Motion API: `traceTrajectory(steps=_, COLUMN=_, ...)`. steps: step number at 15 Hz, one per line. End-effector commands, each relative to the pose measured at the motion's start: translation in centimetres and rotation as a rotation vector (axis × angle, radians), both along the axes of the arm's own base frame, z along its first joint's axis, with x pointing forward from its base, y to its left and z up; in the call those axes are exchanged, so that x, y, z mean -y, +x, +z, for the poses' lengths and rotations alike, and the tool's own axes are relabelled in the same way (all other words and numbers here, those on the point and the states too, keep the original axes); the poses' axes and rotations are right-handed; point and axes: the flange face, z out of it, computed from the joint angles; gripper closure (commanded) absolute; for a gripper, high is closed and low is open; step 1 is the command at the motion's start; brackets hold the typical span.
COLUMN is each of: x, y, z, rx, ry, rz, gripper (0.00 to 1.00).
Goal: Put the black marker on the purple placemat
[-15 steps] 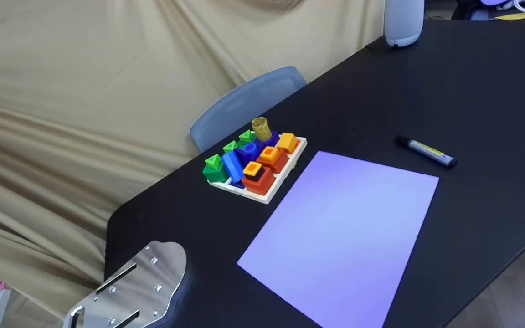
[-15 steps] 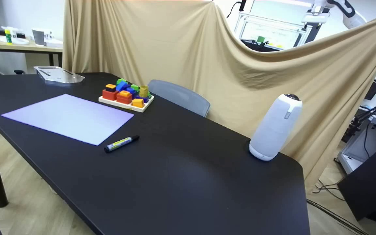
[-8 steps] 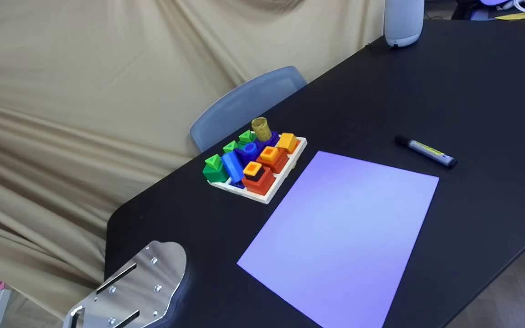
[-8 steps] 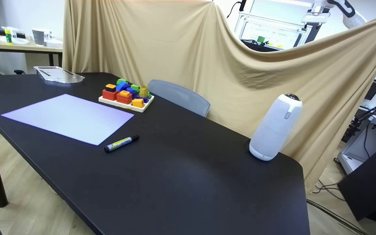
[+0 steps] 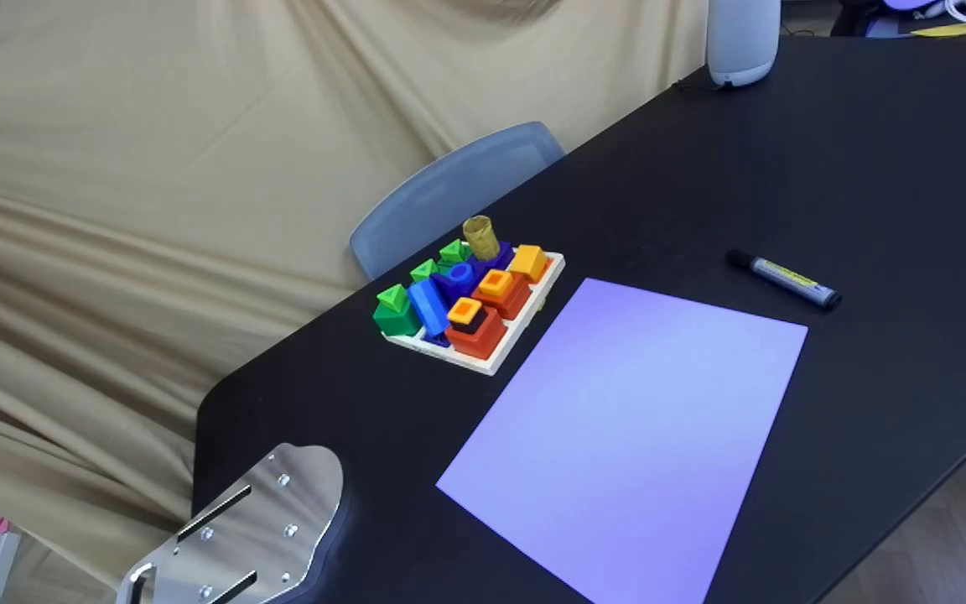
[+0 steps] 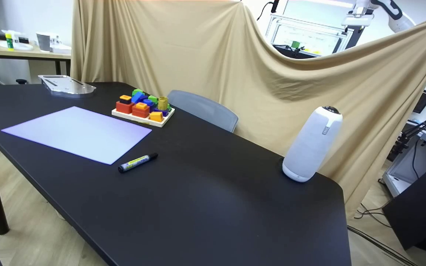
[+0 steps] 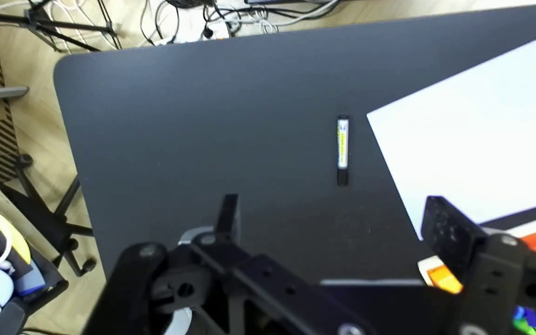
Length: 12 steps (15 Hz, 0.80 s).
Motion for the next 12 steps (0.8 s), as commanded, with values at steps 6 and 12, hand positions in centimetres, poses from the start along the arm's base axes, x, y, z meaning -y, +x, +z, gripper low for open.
traceTrajectory(steps=6, x=0.8, y=2.8, z=-8.7, rx=0.137, ry=0.209, rz=-0.023, gripper=0.00)
traceTrajectory(steps=12, x=1.9, y=3.0, z=-14.0, rx=0.084, ry=0.196, rz=0.011, gripper=0.00)
